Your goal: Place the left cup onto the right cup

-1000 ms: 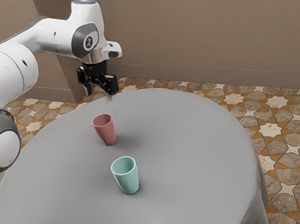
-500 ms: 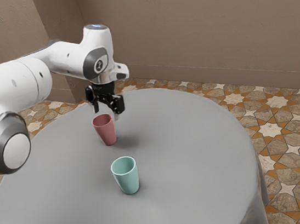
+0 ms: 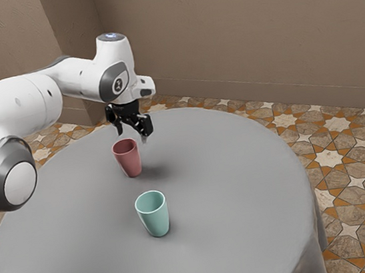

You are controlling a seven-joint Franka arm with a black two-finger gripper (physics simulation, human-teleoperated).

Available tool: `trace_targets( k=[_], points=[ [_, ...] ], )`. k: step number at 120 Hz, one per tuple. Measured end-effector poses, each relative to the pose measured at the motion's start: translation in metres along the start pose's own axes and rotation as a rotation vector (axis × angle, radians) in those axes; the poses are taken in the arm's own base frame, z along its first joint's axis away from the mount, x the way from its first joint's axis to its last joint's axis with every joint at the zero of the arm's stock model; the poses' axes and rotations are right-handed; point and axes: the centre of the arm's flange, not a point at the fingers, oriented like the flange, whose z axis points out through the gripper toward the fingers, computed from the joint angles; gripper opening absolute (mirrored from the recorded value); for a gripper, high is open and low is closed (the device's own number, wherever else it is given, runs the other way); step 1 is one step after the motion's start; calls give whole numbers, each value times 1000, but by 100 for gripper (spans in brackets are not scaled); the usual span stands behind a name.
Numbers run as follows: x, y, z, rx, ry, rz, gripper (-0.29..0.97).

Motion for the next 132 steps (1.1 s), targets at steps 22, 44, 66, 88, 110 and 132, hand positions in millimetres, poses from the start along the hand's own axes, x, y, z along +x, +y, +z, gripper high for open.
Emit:
trace_targets(
  k=[22, 44, 66, 88, 110, 132],
  points=[
    [-1, 7, 18, -15, -4, 5, 68],
    [-8, 8, 40, -37, -23, -6, 68],
    [-11, 10, 50, -45, -26, -11, 68],
    [-13, 10, 58, -46, -19, -15, 60],
    [-13, 5, 58, -42, -8, -20, 35],
    [-15, 1, 60, -36, -16, -19, 10]
  ],
)
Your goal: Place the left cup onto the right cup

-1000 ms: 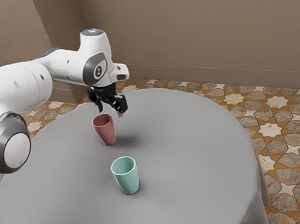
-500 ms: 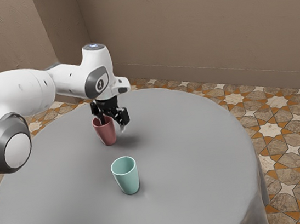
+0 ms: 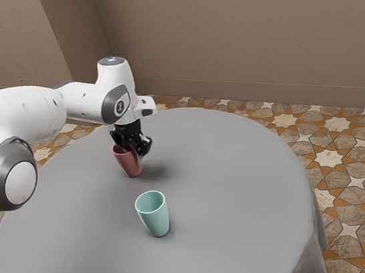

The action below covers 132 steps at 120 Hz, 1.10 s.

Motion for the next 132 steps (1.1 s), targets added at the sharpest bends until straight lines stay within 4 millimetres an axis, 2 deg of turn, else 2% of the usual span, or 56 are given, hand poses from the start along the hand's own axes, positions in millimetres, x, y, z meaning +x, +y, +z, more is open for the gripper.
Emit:
trace_targets(
  k=[13, 29, 67, 83, 113, 132],
  points=[
    [-2, -4, 2, 1, -7, -4, 0],
    [-3, -8, 3, 2, -9, -9, -6],
    [-3, -8, -4, 9, -4, -10, -7],
    [-3, -5, -21, 14, 6, -5, -8],
    [-8, -3, -66, 15, 29, -6, -10],
    [-13, 7, -91, 12, 34, 4, -10]
  ],
)
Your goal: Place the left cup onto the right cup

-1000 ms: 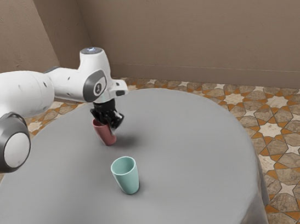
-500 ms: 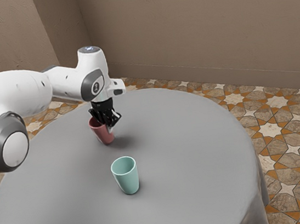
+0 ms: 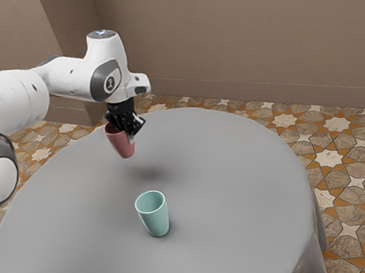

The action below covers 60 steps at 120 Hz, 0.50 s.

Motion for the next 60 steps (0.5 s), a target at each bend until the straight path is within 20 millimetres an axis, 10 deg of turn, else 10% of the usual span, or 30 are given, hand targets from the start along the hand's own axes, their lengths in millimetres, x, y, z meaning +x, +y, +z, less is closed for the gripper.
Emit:
trace_targets(
  k=[60],
  points=[
    [-3, 45, -40, -21, 11, 56, -10]
  ],
)
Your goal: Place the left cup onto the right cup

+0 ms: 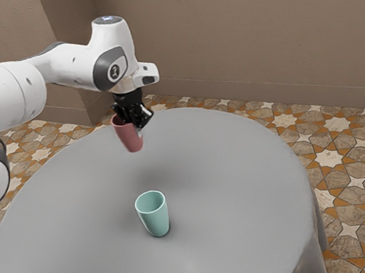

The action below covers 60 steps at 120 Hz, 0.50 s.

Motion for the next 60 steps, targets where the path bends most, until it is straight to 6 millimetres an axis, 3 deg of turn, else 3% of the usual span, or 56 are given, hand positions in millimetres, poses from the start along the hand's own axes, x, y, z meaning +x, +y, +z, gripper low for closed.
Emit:
trace_targets(
  k=[36, 60],
  points=[
    [2, 54, -28, -37, 31, 65, -10],
    [0, 78, -35, -47, 27, 80, -10]
  ],
)
